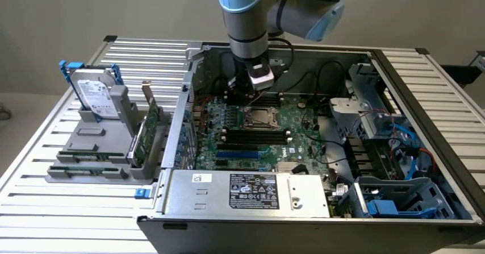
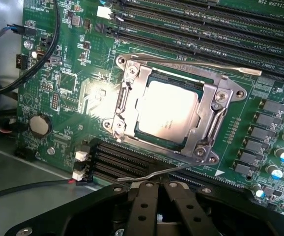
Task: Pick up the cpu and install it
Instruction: 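Close the cpu cover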
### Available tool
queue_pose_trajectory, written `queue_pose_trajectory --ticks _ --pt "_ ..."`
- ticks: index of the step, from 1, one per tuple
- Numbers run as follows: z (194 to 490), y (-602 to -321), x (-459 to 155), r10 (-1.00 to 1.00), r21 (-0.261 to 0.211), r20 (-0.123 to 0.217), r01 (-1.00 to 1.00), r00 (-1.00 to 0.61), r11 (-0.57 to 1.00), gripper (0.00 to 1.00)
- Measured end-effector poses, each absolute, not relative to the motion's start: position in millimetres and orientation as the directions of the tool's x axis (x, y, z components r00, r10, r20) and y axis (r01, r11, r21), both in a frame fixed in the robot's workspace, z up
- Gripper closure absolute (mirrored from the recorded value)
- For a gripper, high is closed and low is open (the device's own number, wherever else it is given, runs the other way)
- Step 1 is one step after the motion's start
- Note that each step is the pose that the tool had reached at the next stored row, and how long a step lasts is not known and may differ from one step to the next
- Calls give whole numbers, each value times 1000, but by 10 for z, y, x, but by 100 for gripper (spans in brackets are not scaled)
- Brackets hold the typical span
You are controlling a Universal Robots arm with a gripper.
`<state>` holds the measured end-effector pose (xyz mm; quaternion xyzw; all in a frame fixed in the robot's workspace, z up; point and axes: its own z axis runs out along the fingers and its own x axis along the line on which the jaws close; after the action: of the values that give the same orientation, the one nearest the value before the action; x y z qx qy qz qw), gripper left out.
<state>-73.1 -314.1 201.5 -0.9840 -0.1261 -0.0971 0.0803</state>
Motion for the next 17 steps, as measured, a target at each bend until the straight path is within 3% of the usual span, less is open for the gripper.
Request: queue_pose_trajectory --ticks 17 --pt "2145 -3164 -962 230 -157 205 264 951 -952 89"
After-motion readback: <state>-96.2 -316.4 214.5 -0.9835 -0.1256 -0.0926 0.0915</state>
